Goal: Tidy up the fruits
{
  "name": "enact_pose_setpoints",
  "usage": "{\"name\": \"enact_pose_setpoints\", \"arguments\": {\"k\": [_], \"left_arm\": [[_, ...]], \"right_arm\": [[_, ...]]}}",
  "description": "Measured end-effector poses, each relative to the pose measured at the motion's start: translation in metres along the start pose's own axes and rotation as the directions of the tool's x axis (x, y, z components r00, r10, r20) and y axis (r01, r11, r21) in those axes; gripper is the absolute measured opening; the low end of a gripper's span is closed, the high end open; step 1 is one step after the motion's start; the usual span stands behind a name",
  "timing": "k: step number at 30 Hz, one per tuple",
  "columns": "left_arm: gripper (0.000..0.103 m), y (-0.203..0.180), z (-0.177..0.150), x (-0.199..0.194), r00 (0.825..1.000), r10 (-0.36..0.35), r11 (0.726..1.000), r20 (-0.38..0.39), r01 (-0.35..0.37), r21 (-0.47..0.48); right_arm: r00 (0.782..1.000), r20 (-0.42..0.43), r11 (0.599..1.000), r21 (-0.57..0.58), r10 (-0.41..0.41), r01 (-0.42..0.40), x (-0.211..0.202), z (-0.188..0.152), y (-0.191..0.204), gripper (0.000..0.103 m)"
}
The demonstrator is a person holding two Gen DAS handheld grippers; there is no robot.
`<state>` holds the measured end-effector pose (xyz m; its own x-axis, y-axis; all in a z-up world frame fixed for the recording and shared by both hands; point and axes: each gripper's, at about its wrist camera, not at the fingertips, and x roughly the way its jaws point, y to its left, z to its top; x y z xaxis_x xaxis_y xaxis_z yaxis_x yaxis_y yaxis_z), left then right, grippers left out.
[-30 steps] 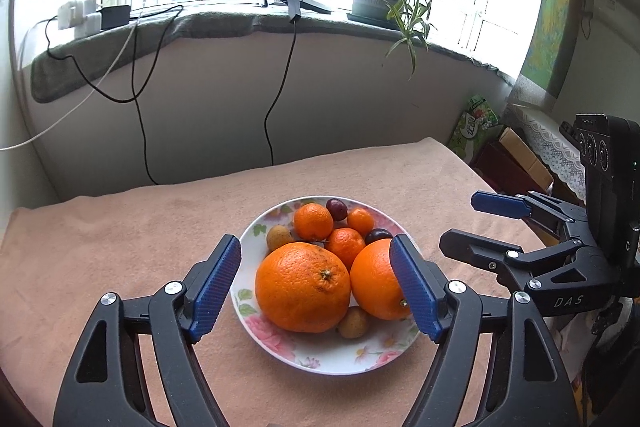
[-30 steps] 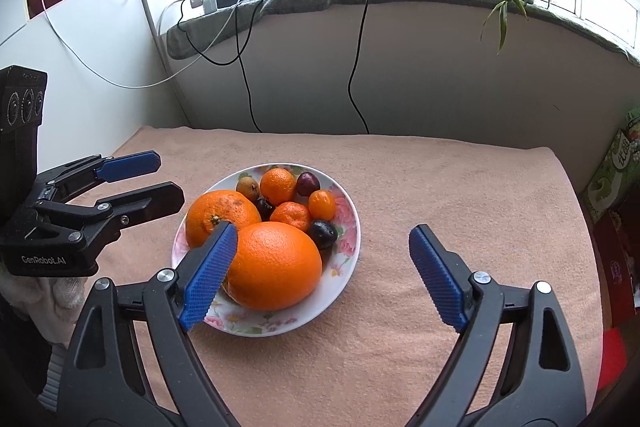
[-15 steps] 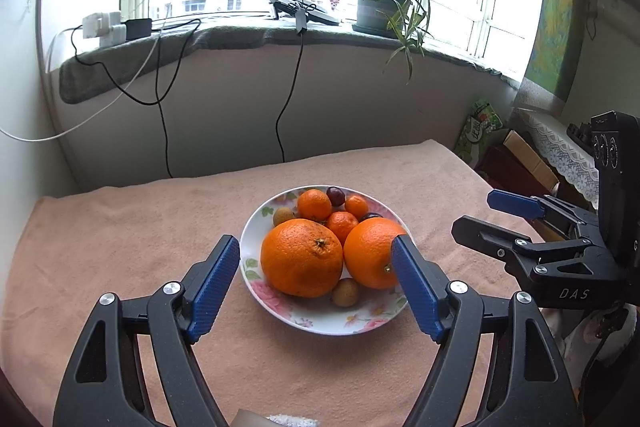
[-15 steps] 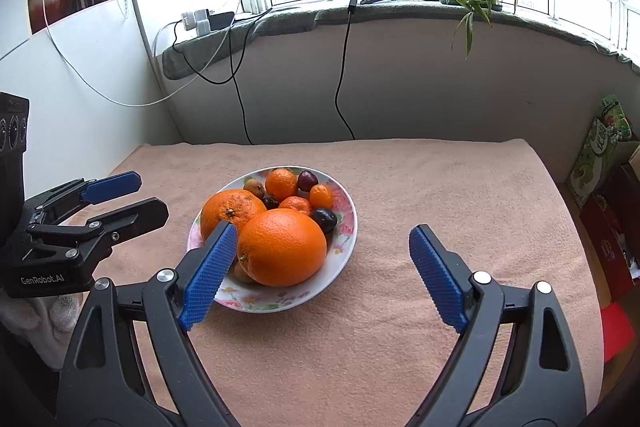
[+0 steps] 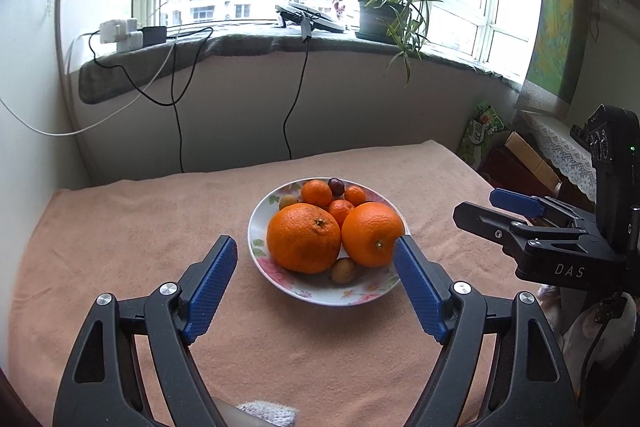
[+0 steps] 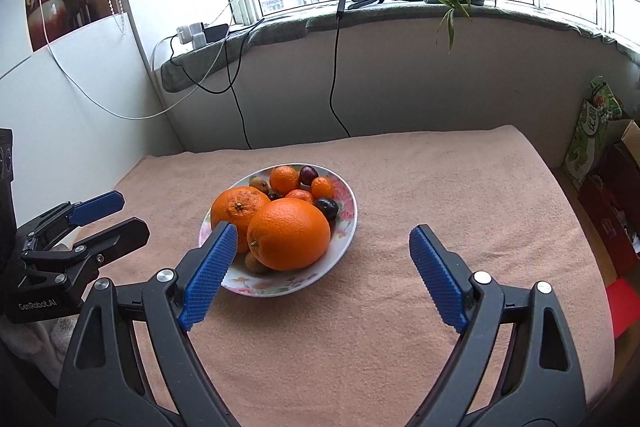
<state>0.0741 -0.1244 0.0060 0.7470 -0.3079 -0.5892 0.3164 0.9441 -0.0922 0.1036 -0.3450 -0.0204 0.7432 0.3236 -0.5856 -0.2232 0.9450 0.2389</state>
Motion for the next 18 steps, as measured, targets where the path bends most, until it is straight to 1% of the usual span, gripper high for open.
{"name": "enact_pose_setpoints", "arguments": {"k": [18], "left_arm": [[0.081,0.0018,-0.0024,-0.0088,1.000,0.004,1.000,0.011,-0.004,-0.009]], "right_arm": [[1.000,-0.003,1.000,-0.003,0.018,-0.018,-0.0020,-0.0020,0.0066,0.090]]}}
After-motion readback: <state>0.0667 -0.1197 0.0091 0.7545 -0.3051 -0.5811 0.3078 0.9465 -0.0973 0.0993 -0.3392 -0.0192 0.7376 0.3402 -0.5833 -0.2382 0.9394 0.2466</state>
